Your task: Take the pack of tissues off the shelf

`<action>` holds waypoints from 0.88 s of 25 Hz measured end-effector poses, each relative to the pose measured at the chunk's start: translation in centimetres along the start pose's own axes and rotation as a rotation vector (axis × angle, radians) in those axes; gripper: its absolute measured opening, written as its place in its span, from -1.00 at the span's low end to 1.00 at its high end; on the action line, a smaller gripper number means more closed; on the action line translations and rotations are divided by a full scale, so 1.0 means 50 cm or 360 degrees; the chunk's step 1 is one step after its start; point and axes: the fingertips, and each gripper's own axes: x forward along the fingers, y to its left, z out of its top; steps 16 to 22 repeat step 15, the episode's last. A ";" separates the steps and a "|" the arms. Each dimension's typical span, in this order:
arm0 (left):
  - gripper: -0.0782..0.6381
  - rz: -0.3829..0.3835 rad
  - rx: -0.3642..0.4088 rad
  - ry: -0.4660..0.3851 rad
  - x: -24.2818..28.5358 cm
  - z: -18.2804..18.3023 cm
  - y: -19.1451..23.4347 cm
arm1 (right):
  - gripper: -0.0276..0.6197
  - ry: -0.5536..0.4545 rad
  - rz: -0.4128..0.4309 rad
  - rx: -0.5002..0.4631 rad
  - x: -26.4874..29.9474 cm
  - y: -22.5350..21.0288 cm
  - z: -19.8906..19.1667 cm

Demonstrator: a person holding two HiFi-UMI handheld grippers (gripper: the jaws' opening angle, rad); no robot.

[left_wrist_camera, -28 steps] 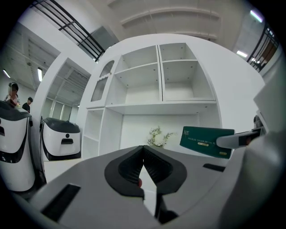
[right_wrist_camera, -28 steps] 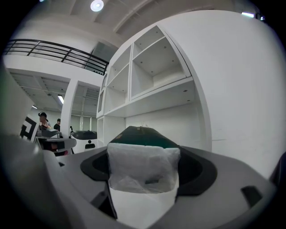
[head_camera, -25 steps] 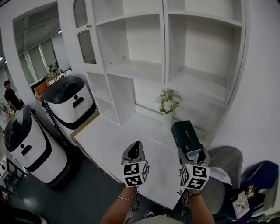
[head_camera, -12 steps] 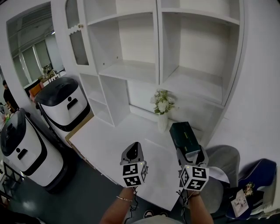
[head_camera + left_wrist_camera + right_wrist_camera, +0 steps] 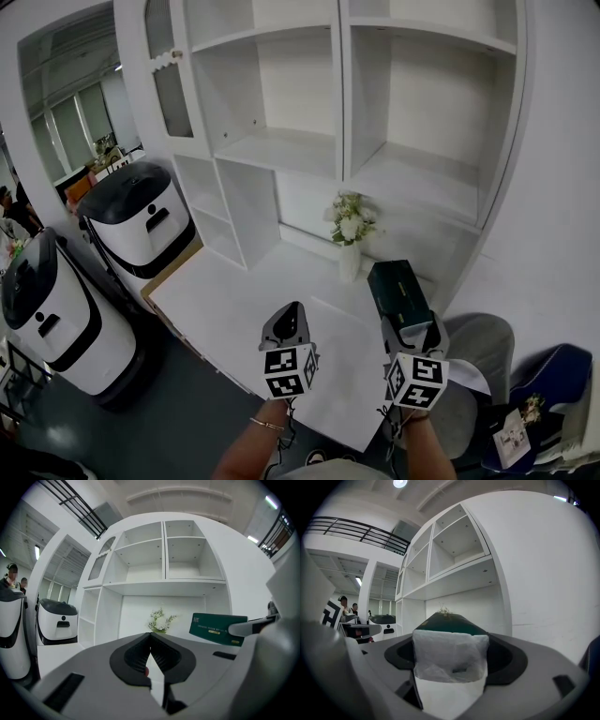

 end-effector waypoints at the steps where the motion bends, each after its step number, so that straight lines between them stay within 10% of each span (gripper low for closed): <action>1: -0.73 0.0000 -0.0002 0.0001 -0.001 0.000 -0.001 | 0.37 0.0000 -0.0006 -0.0005 -0.001 -0.002 0.000; 22: -0.73 0.0039 -0.0012 -0.0005 -0.027 0.002 -0.001 | 0.37 -0.0011 0.0009 -0.0068 -0.016 -0.006 0.012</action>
